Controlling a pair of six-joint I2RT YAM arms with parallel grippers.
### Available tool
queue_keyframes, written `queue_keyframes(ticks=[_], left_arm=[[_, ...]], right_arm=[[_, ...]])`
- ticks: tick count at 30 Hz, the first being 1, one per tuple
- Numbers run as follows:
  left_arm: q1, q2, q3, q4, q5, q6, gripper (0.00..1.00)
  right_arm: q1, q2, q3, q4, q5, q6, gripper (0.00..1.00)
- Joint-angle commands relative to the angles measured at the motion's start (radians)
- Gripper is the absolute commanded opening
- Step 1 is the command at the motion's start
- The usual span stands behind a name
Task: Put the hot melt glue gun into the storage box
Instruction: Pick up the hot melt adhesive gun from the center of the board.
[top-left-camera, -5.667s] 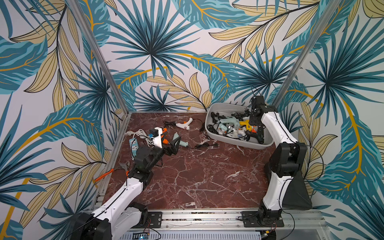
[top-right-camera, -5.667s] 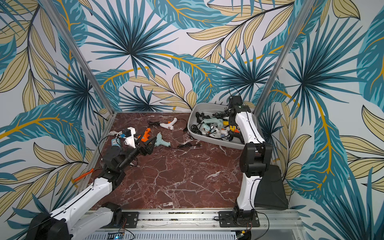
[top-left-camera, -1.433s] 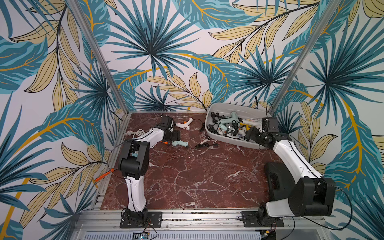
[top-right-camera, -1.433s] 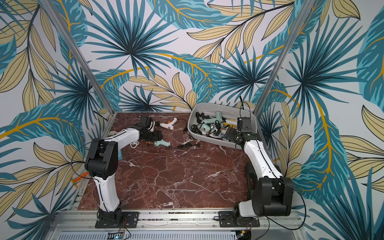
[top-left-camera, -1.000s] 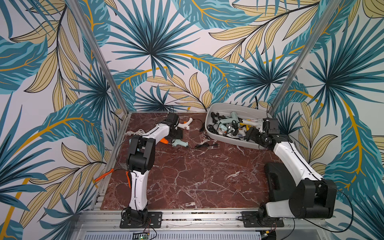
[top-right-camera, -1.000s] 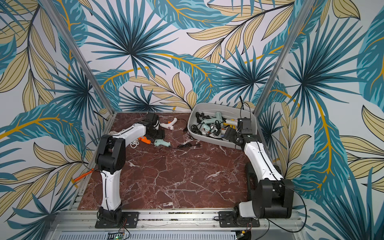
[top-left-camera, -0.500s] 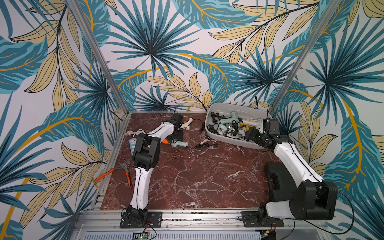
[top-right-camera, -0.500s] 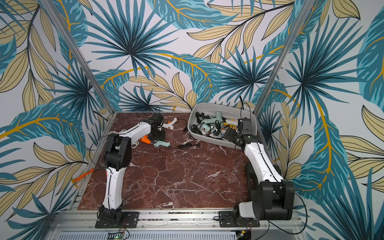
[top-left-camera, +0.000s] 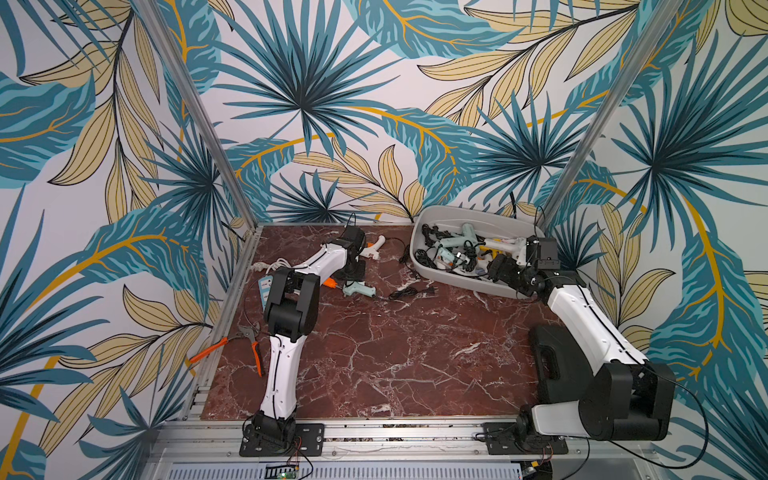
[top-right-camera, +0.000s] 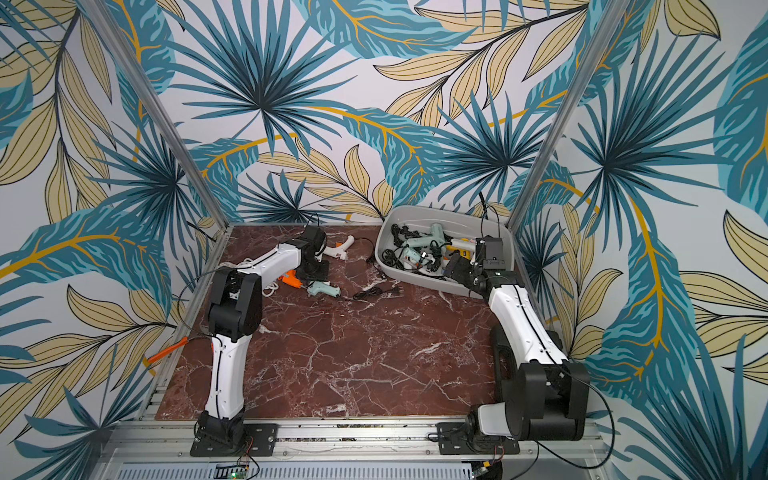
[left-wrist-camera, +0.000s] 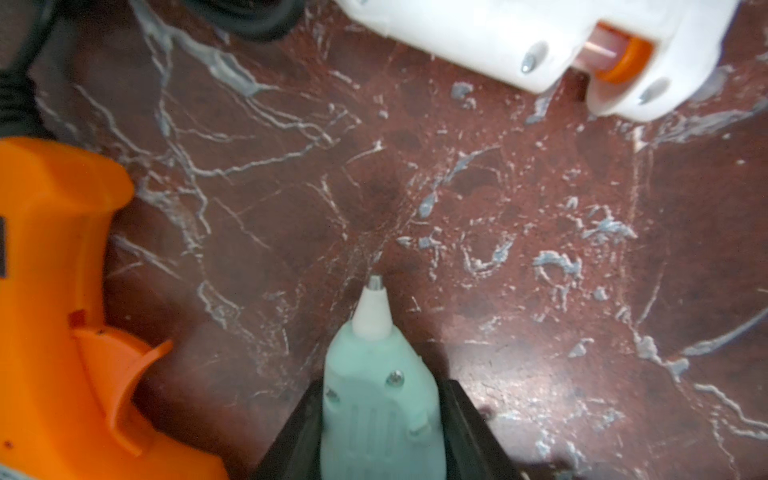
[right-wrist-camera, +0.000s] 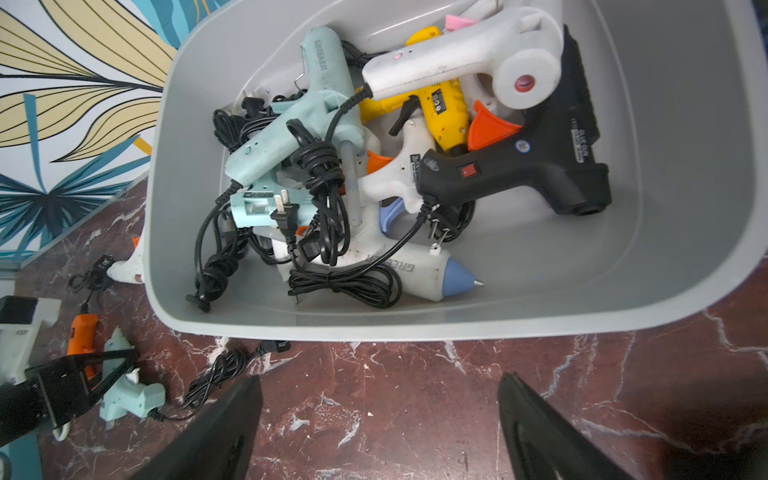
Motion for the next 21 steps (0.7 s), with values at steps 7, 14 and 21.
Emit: queue_keyframes(ticks=[7, 14, 21], left_arm=[[0.003, -0.223, -0.207, 0.18, 0.033, -0.012, 0.0], [0.006, -0.429, -0.425, 0.394, 0.066, -0.013, 0.0], [0.028, -0.635, -0.665, 0.709, 0.148, 0.005, 0.0]], right_arm=[[0.061, -0.006, -0.005, 0.055, -0.267, 0.019, 0.93], [0.142, 0.077, 0.003, 0.198, -0.482, 0.127, 0.93], [0.239, 0.208, 0.048, 0.442, -0.69, 0.291, 0.93]])
